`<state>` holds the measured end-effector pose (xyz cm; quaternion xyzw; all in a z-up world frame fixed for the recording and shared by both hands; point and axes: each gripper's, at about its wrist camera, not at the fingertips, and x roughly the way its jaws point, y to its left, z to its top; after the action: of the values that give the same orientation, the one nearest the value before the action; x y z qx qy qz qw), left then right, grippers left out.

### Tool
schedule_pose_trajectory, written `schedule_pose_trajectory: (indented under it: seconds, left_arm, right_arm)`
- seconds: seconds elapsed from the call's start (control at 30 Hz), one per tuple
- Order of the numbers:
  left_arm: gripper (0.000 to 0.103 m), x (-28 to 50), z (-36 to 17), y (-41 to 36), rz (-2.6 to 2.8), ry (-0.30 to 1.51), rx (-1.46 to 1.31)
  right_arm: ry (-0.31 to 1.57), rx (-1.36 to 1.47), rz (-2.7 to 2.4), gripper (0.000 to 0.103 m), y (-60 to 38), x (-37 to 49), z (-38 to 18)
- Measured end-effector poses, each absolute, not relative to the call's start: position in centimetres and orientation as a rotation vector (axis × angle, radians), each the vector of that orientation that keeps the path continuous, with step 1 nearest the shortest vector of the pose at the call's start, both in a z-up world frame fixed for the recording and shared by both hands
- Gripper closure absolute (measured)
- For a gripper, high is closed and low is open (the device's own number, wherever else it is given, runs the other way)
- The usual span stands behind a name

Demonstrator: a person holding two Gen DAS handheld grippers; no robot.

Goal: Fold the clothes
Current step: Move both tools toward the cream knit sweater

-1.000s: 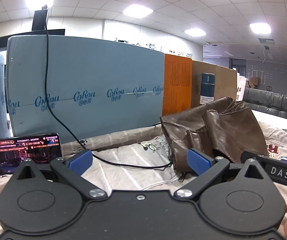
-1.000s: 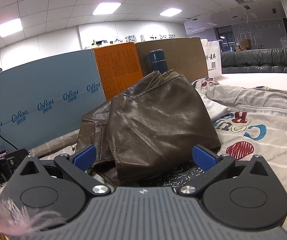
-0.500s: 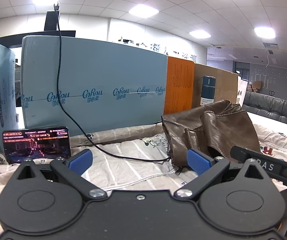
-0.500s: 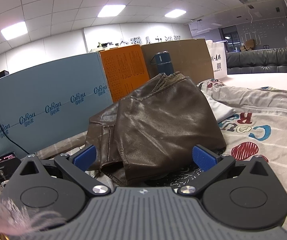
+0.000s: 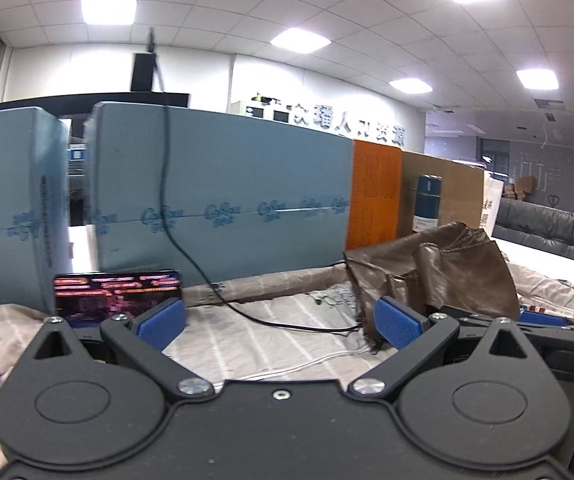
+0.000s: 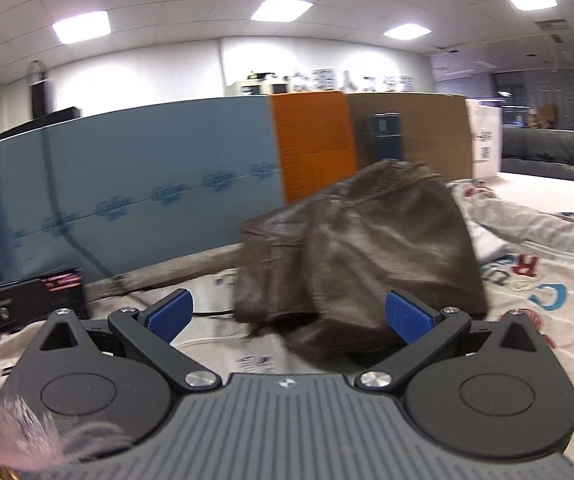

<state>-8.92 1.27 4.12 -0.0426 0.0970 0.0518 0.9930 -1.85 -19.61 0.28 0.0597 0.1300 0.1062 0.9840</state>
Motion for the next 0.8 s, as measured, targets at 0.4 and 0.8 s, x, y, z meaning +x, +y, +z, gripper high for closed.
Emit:
schedule_pose_trajectory:
  seconds: [0.4, 0.8]
  left_arm:
    - [0.000, -13.9, 3.5, 7.1, 0.241, 0.191, -0.164]
    - [0.000, -19.9, 2.7, 18.3, 0.711, 0.196, -0.302]
  right_arm:
    - [0.283, 0.057, 0.476, 0.000, -12.2, -4.6, 0.9]
    - [0.304, -0.048, 0.801, 0.000, -0.5, -6.0, 3.3]
